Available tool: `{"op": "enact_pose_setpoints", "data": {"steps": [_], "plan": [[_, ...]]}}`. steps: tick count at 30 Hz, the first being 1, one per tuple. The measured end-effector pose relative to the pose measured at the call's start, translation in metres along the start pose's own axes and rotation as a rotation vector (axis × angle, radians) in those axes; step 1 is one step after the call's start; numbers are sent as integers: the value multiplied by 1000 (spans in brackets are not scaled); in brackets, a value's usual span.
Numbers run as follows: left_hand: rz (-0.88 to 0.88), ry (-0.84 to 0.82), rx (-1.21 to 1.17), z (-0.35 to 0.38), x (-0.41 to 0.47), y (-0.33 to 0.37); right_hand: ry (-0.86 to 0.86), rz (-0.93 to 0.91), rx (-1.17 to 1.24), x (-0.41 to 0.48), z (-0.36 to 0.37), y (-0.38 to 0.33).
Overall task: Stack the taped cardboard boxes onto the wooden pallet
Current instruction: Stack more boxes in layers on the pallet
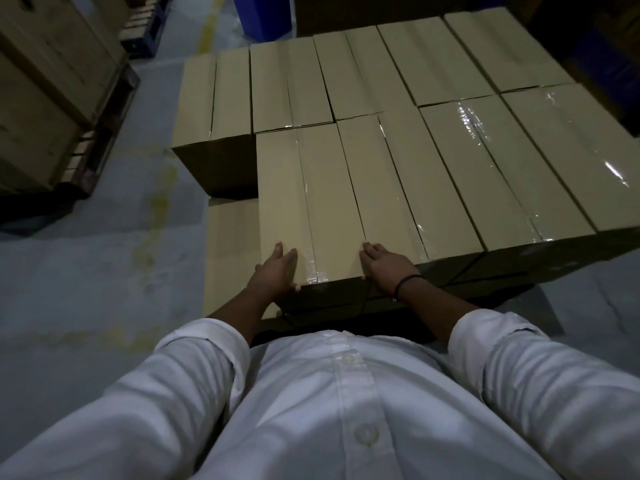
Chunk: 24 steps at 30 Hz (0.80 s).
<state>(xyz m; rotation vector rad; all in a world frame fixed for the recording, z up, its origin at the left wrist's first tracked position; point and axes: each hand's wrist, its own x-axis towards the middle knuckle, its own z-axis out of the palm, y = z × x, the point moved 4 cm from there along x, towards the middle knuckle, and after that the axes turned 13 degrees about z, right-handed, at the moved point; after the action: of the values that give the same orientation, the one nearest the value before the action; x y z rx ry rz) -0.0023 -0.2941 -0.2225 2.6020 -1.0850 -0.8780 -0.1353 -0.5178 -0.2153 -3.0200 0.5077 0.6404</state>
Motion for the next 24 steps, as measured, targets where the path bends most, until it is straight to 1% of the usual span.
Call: {"op": "enact_pose_setpoints", "data": {"steps": [10, 17, 24], "plan": [[9, -11, 8, -1, 3, -2, -18, 16, -17, 6, 1, -1], [12, -34, 28, -1, 2, 2, -27, 33, 34, 6, 5, 2], [12, -57, 52, 1, -8, 17, -74, 46, 82, 6, 1, 1]]}}
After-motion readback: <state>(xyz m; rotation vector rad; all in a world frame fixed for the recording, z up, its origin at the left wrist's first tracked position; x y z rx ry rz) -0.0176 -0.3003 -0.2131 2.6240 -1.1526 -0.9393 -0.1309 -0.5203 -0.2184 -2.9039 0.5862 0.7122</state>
